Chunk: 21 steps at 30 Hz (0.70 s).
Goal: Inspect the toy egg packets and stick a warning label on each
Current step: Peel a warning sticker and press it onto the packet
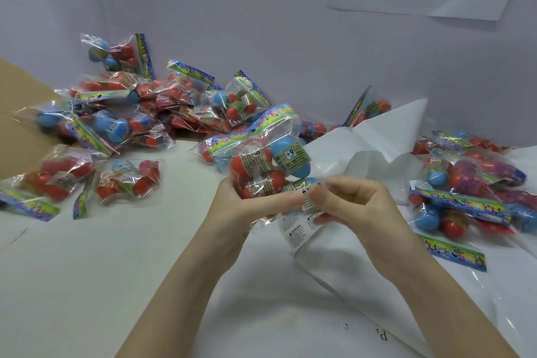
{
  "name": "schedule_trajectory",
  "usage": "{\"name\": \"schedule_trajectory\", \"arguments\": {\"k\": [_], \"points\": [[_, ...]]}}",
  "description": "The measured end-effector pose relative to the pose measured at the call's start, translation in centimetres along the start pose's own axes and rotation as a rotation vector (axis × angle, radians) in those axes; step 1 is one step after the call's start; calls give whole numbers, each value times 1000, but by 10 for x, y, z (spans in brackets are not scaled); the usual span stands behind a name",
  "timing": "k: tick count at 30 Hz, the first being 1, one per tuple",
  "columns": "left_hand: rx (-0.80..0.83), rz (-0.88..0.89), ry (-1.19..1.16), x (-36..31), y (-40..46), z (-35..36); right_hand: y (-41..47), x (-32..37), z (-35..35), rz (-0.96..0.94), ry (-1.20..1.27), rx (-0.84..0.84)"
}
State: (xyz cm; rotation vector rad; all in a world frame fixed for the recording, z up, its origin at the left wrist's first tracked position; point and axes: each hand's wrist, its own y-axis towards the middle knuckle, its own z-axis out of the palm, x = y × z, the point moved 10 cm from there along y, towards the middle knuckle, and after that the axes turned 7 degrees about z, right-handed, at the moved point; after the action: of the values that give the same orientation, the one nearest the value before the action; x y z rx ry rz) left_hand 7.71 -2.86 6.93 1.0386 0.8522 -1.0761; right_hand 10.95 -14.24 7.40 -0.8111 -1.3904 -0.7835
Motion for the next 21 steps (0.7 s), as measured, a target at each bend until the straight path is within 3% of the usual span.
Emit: {"name": "schedule_trajectory", "arguments": {"k": [3,6,13,21], "points": [[-71,-36,28,7,1,-10,0,-8,8,82,70,84],[-95,-65,41,12,2,-13,2,-14,3,144,119,61],[-73,-47,92,9,2,-9,1,-2,5,-22,-7,5],[-12,-52,160,13,3,-9,4,-12,5,76,36,107]]}}
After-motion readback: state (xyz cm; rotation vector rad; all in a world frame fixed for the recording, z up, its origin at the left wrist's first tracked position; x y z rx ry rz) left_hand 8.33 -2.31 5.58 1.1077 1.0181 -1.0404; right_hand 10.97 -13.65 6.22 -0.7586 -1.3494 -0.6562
